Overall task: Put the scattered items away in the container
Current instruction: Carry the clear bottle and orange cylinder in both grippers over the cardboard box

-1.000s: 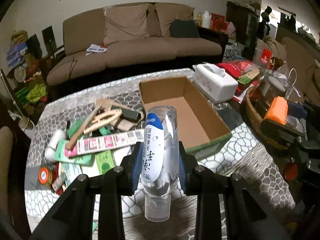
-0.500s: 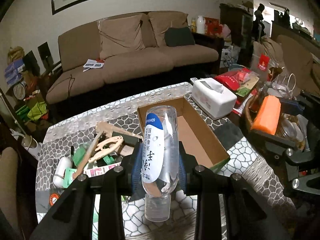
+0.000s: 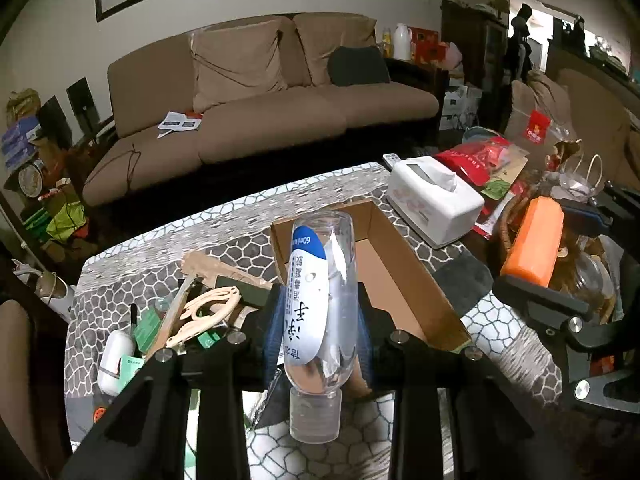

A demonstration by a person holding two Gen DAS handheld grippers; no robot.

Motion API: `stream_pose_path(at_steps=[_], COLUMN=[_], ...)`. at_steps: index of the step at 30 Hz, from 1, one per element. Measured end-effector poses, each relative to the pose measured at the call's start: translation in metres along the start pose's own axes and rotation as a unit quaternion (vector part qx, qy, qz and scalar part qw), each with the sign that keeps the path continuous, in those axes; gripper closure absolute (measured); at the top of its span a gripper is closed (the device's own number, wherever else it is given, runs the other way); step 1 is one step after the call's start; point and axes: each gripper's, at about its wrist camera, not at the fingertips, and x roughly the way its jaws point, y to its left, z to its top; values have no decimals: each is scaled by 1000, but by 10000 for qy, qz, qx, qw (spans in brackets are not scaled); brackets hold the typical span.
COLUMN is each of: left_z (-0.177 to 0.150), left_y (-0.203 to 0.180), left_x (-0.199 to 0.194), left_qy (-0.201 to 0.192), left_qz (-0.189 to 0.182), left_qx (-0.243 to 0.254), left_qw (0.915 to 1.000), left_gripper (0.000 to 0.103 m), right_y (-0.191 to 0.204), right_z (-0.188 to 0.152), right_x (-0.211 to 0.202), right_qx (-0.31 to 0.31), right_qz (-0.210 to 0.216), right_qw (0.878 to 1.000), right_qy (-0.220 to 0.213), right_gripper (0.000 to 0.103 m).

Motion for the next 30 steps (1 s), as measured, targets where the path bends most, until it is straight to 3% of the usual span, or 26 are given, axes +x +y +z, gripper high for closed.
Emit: stream_pose_path(at_steps=[30], left_z=[-8], left_y=[3], left_x=[122], left_qy=[878], left_qz=[-280], left_qx=[-354], left_qw=[9951], left_gripper=[71], right_y=[-15], right_z=[-17], right_x=[121], right_qx=[53], right_qz=[261], right_qw=[9966], right_qy=[783], right_gripper=[50])
